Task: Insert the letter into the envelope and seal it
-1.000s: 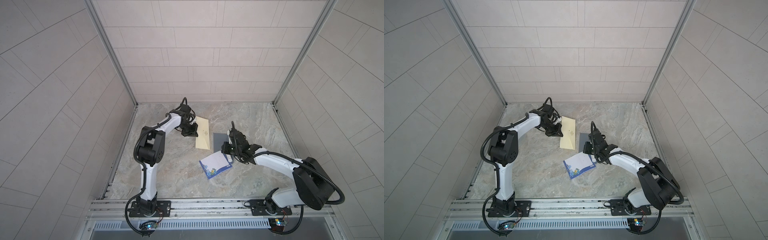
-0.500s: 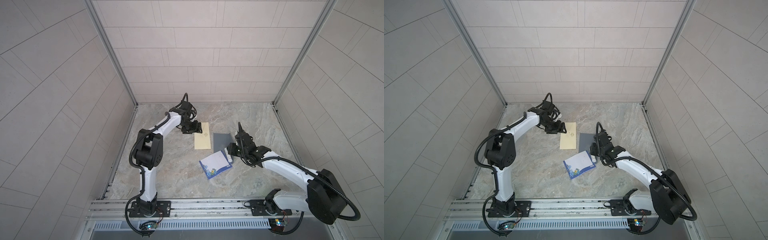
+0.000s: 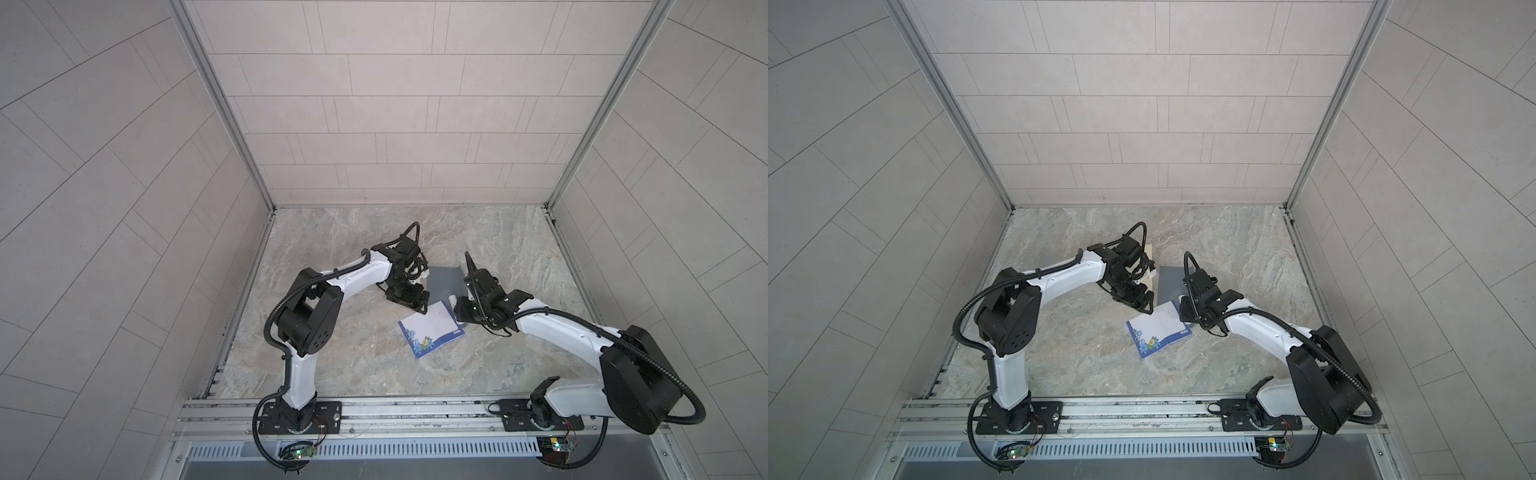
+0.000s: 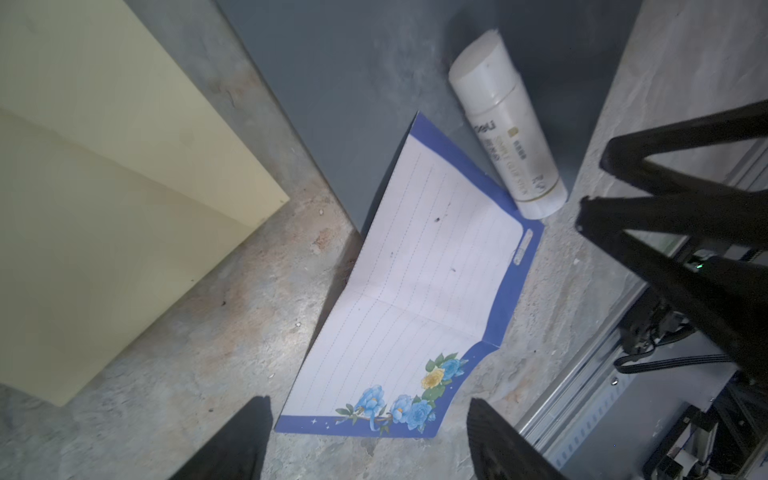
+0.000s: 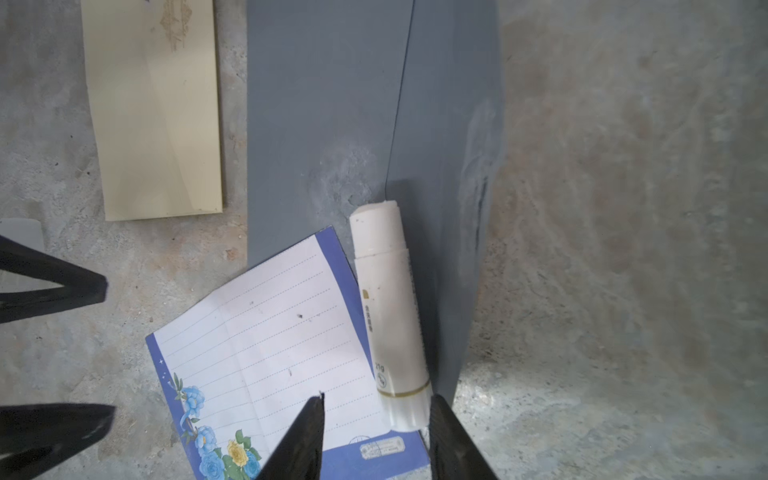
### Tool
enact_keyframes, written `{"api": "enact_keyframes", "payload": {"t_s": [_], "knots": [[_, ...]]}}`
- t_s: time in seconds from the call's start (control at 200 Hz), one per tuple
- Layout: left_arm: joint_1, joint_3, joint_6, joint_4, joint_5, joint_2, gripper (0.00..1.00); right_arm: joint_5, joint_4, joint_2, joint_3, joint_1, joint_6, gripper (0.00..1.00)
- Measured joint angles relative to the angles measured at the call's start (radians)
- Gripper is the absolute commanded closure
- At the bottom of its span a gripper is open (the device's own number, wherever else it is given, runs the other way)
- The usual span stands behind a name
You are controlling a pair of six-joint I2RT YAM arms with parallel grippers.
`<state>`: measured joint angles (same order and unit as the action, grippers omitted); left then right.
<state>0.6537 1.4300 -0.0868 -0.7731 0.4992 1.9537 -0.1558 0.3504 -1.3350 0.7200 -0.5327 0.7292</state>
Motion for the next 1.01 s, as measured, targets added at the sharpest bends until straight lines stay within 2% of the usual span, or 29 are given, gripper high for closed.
{"api": "enact_keyframes", "payload": {"t_s": [0.19,0.425,0.51,0.565,0.68,0.821,1.006], "knots": [[0.016,-0.039,0.044,0.011,-0.026,0.01,0.15,-0.115,0.019,0.037,-0.037,-0.024,-0.025,0.52],[0.016,-0.118,0.061,0.014,-0.065,-0.026,0.24,-0.162,0.035,-0.001,-0.044,-0.095,-0.042,0.49],[0.016,-0.174,0.053,0.011,-0.095,-0.055,0.32,-0.153,0.035,-0.05,-0.016,-0.117,-0.045,0.48],[0.018,-0.207,0.042,0.007,-0.112,-0.072,0.49,-0.143,0.036,-0.084,0.006,-0.127,-0.047,0.48],[0.022,-0.253,0.017,-0.003,-0.145,-0.09,0.64,-0.113,0.038,-0.147,0.053,-0.139,-0.053,0.47],[0.026,-0.258,-0.008,0.0,-0.172,-0.09,0.77,-0.102,0.028,-0.196,0.073,-0.15,-0.063,0.47],[0.027,-0.239,-0.032,0.0,-0.182,-0.068,0.83,-0.169,-0.032,-0.228,0.078,-0.175,-0.082,0.47]]}}
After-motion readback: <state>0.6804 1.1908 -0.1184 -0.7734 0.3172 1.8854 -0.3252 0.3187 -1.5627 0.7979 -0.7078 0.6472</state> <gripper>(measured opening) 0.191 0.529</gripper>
